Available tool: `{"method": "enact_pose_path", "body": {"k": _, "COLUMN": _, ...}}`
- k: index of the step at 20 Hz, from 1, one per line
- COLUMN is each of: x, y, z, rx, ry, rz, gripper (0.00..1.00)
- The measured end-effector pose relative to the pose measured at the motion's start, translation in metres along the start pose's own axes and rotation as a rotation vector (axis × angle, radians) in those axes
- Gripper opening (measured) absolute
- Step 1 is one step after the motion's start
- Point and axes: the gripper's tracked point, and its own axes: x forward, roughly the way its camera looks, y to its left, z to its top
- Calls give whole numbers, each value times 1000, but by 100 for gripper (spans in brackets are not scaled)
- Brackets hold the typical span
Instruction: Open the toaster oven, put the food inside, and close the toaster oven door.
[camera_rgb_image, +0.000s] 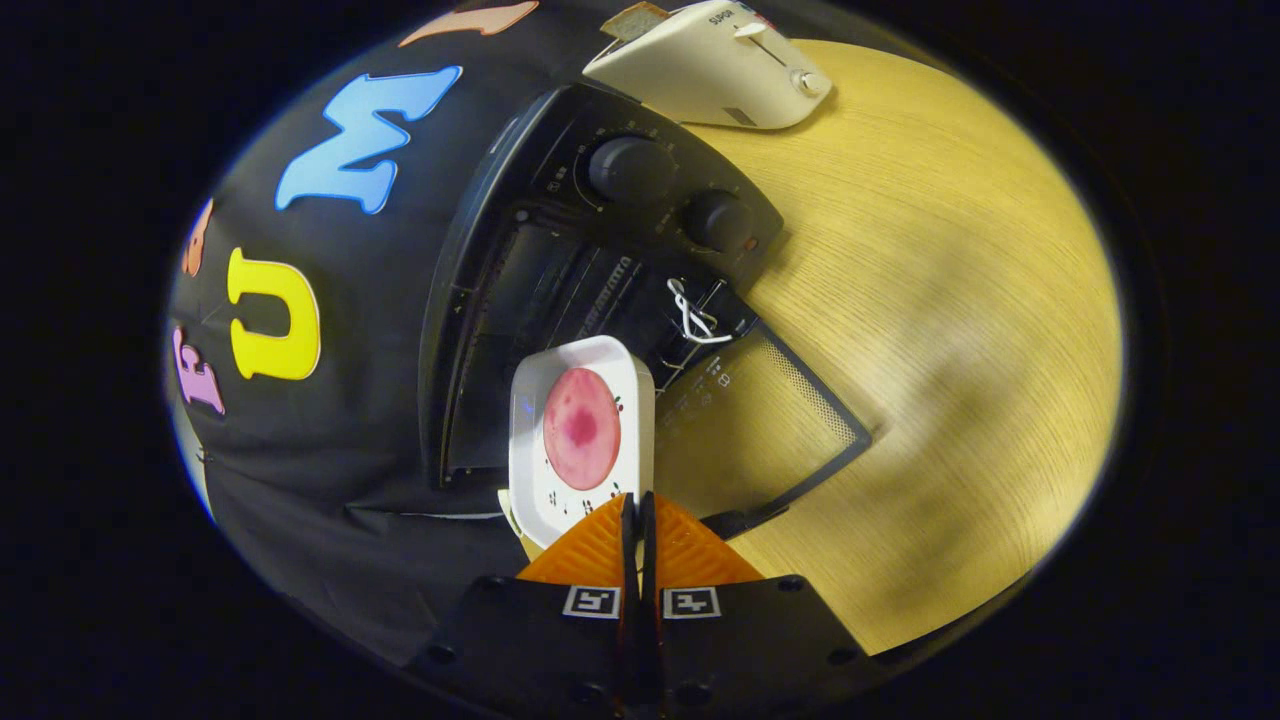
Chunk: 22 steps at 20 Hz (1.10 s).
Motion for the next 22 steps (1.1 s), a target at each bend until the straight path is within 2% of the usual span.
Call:
{"method": "enact_pose_path", "body": {"k": 9, "x": 49, "y": 34, "z": 21, "rx": 150, "ry": -139, "rz": 89, "gripper": 2}}
{"method": "enact_pose_path", "body": {"k": 12, "x": 64, "y": 34, "z": 25, "rx": 197, "ry": -173, "rz": 55, "gripper": 2}}
{"method": "enact_pose_path", "body": {"k": 14, "x": 67, "y": 36, "z": 35, "rx": 203, "ry": -216, "rz": 47, "gripper": 2}}
{"method": "enact_pose_path", "body": {"k": 17, "x": 69, "y": 47, "z": 45, "rx": 214, "ry": -252, "rz": 91, "gripper": 3}}
{"method": "enact_pose_path", "body": {"k": 22, "x": 61, "y": 62, "z": 40, "rx": 158, "ry": -233, "rz": 161, "gripper": 13}}
